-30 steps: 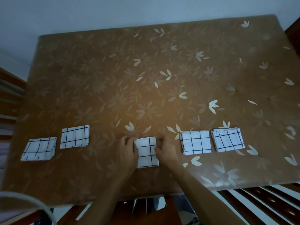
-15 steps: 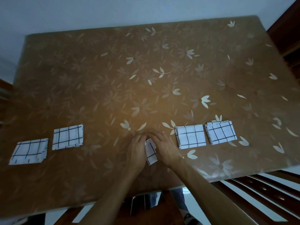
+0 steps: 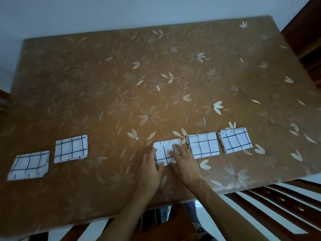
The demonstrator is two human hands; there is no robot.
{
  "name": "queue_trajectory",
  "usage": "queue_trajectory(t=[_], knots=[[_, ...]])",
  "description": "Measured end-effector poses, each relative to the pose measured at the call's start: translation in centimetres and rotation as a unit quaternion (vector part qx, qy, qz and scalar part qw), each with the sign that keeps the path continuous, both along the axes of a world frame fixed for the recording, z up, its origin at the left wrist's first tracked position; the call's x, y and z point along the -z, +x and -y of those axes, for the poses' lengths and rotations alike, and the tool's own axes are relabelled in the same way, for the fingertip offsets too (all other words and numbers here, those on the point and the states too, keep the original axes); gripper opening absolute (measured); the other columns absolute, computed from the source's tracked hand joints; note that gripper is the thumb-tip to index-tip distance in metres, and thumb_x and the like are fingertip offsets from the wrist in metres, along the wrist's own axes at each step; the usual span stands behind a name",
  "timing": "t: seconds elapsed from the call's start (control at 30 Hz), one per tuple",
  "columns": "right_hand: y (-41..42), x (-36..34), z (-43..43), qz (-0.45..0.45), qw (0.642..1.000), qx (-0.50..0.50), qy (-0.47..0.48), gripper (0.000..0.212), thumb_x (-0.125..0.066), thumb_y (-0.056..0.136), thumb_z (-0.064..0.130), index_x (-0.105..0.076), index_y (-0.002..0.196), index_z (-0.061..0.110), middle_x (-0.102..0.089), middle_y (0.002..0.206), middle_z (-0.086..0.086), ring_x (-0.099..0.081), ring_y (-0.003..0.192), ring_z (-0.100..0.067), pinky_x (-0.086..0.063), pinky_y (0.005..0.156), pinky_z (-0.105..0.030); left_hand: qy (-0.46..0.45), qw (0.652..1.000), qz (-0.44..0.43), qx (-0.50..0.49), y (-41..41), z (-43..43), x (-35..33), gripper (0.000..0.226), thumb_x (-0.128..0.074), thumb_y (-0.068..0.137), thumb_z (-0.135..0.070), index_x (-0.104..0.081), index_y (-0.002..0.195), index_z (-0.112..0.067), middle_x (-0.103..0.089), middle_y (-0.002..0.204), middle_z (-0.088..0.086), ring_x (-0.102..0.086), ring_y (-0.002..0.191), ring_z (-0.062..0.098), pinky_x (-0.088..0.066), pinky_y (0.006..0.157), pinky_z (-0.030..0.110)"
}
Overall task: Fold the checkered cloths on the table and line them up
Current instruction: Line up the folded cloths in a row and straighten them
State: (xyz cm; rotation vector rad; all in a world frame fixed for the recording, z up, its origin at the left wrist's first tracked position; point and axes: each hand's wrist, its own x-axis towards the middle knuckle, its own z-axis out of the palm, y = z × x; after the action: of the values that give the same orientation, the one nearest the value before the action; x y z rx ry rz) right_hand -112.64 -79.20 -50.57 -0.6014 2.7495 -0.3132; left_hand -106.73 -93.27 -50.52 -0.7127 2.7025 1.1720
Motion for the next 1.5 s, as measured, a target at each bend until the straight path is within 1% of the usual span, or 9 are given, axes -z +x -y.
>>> queue_trajectory(t=[0.2,0.33,0.53,0.73,0.83,0.93,1.07,1.23,1.5], knots=[[0.0,0.4,0.0,-0.042,0.998,-0.038,-0.012,0.047,-0.081,0.073,0.019,-0.067,0.118,0.013,-0.058,0.138,-0.014,-0.059,0.124,-0.033,-0.054,0.092,-0.043,-0.112,0.991,0.009,0.070,-0.5,0.5,-0.1,0.041,-0.058,0.098,-0.032,-0.049,0.138,-0.024,-0.049,0.129,0.000,-0.063,0.098,0.017,-0.049,0.067,0.024],[0.3,1.2,0.5,-0.039,0.995,-0.087,-0.026,0.050,-0.057,0.082,0.010,-0.060,0.132,0.007,-0.050,0.147,-0.013,-0.051,0.132,-0.030,-0.055,0.093,-0.041,-0.264,0.941,-0.056,0.206,-0.1,1.0,2.0,0.043,-0.082,0.076,-0.018,-0.065,0.115,-0.017,-0.062,0.113,0.006,-0.062,0.086,0.021,-0.053,0.062,0.030],[0.2,1.6,-1.5,0.000,0.999,-0.031,-0.043,0.076,-0.075,0.073,-0.006,-0.047,0.143,0.006,-0.041,0.152,-0.014,-0.042,0.139,-0.033,-0.051,0.100,-0.046,-0.234,0.939,-0.040,0.247,0.0,2.1,2.2,0.044,-0.084,0.074,-0.020,-0.066,0.114,-0.017,-0.065,0.115,0.005,-0.063,0.090,0.021,-0.057,0.070,0.031],[-0.5,-1.6,4.0,-0.023,0.996,-0.059,-0.065,0.061,-0.074,0.068,-0.002,-0.062,0.127,0.007,-0.060,0.135,-0.013,-0.060,0.119,-0.034,-0.052,0.096,-0.048,-0.150,0.988,-0.023,0.021,1.8,6.7,0.4,0.030,-0.050,0.101,-0.031,-0.060,0.126,-0.018,-0.054,0.132,0.002,-0.055,0.117,0.018,-0.047,0.097,0.030],[-0.5,-2.2,9.2,-0.002,0.985,-0.101,-0.138,0.051,-0.074,0.075,-0.001,-0.062,0.125,0.007,-0.065,0.125,-0.011,-0.067,0.103,-0.031,-0.057,0.083,-0.040,-0.240,0.968,-0.011,-0.077,2.8,12.5,0.1,0.036,-0.046,0.101,-0.036,-0.058,0.129,-0.017,-0.055,0.137,0.007,-0.050,0.126,0.023,-0.043,0.106,0.040],[0.0,-2.9,14.9,0.055,0.973,-0.171,-0.144,0.047,-0.057,0.092,0.006,-0.052,0.138,0.012,-0.055,0.137,-0.009,-0.059,0.114,-0.030,-0.051,0.093,-0.038,-0.276,0.943,0.042,-0.179,3.8,19.7,0.7,0.047,-0.041,0.100,-0.039,-0.049,0.141,-0.016,-0.043,0.150,0.017,-0.037,0.140,0.033,-0.036,0.112,0.051],[1.2,-2.8,20.5,0.105,0.962,-0.207,-0.144,0.044,-0.046,0.098,0.011,-0.044,0.142,0.015,-0.051,0.138,-0.007,-0.057,0.111,-0.027,-0.049,0.087,-0.037,-0.265,0.941,0.100,-0.187,5.3,26.3,1.8,0.048,-0.047,0.100,-0.042,-0.051,0.141,-0.019,-0.033,0.156,0.020,-0.031,0.144,0.038,-0.035,0.113,0.056],[1.2,-2.4,22.1,0.126,0.968,-0.153,-0.153,0.043,-0.049,0.097,0.013,-0.046,0.140,0.016,-0.052,0.131,-0.005,-0.056,0.111,-0.025,-0.048,0.090,-0.036,-0.256,0.960,0.072,-0.093,5.8,27.3,2.7,0.039,-0.044,0.093,-0.044,-0.059,0.127,-0.030,-0.045,0.145,0.004,-0.046,0.130,0.029,-0.045,0.102,0.052],[-2.1,-1.2,18.5,0.033,0.964,-0.245,-0.095,0.068,-0.063,0.089,0.008,-0.035,0.150,0.017,-0.028,0.160,-0.004,-0.032,0.138,-0.030,-0.035,0.111,-0.047,-0.112,0.957,-0.158,0.216,1.2,19.3,2.3,0.040,-0.054,0.079,0.009,-0.071,0.110,-0.010,-0.060,0.136,0.010,-0.041,0.140,0.027,-0.036,0.114,0.039]])
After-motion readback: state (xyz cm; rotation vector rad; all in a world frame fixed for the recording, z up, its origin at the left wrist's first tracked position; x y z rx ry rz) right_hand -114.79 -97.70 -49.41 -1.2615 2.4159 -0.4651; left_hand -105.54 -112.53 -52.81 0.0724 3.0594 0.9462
